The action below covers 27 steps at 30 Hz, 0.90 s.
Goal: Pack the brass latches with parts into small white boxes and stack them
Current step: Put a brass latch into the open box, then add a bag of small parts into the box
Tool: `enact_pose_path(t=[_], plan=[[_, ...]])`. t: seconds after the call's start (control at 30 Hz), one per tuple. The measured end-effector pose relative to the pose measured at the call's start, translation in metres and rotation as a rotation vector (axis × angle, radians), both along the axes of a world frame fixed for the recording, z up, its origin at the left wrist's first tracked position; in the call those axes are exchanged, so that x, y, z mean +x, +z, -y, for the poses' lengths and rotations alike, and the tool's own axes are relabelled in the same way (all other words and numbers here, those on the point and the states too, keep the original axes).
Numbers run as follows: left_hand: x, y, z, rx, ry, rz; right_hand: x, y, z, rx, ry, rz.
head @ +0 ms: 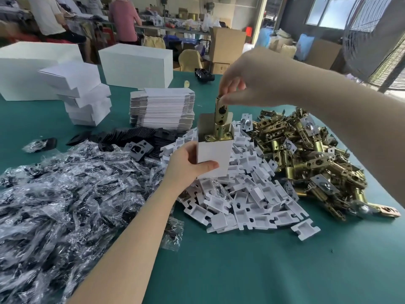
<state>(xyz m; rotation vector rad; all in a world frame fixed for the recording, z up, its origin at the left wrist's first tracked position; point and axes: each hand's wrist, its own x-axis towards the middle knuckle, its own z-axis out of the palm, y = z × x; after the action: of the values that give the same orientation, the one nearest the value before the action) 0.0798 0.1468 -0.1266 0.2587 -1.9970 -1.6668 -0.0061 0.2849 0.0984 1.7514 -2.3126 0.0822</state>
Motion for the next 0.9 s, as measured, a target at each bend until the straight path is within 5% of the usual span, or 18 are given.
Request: enact_pose_path(t=[0.27,0.4,0.53,0.73,0.83,0.9], plan=[[0.001,0.001,-0.001,0.012,0.019,0.016,0.005,0.002,0.021,0.132,-0.041,-0.048],[0.001,0.001,-0.001,0.004,0.025,0.022,0.015,-0.035,0.021,0.271,-0.048,-0.225],[0.001,0.001,-0.001,0.013,0.024,0.025,0.010,-0.055,0.015,0.216,-0.068,-0.216],[0.000,0.000,-0.001,0.063,0.025,0.022,0.001,-0.106,-0.013,-0.618,-0.210,0.539],[0.001,0.006,-0.004,0.029,0.033,0.046,0.010,-0.161,-0.020,-0.581,-0.276,1.020],[0.000,0.013,-0.007,-0.055,0.013,0.069,0.016,-0.192,-0.021,-0.589,-0.209,1.096]])
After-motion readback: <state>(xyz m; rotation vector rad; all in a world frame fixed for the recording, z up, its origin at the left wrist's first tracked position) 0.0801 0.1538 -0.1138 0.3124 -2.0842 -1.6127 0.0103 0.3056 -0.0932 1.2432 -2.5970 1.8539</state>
